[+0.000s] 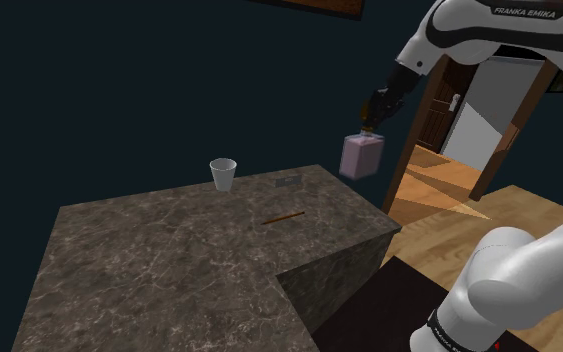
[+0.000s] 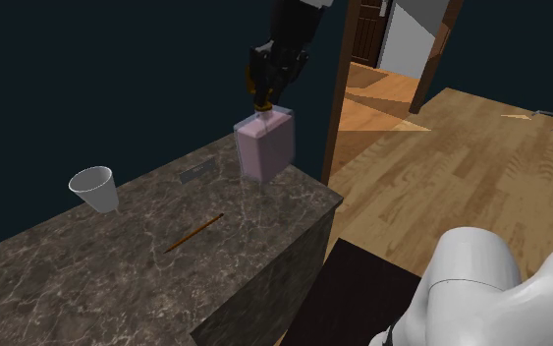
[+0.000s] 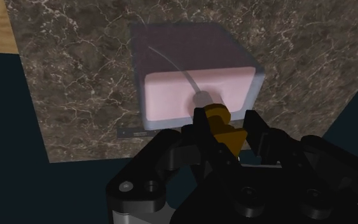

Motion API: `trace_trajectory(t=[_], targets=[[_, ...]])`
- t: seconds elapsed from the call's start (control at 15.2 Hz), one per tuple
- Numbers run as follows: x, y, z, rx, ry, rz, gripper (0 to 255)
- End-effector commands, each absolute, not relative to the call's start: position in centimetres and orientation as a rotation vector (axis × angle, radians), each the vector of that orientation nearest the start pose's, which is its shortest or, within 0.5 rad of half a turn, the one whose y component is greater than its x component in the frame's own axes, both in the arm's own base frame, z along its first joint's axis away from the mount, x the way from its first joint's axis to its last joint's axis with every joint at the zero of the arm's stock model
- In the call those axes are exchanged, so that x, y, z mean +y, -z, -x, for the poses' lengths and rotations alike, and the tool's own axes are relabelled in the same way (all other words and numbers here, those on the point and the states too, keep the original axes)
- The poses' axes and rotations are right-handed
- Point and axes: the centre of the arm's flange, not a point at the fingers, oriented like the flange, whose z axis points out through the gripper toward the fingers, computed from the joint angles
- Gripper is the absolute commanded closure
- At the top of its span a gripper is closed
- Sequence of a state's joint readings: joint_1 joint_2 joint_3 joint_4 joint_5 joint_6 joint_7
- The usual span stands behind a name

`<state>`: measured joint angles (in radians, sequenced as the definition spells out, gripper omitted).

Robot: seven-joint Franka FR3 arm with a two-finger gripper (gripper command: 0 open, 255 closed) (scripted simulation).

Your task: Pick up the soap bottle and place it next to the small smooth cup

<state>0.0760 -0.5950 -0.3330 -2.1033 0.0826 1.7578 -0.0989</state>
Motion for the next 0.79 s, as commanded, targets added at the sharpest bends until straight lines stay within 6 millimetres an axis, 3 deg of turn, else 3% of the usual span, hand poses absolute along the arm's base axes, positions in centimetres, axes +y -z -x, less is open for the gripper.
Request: trace_trajectory(t=[0.0, 0.2, 0.73], targets=[[-12.9, -66.3, -37.1, 0.189, 0.379, 2.882, 255], [-12.9, -67.7, -37.1, 0.189, 0.379, 2.882, 255], [-8.8, -64.7, -46.3, 0.189, 0.379, 2.882, 255]])
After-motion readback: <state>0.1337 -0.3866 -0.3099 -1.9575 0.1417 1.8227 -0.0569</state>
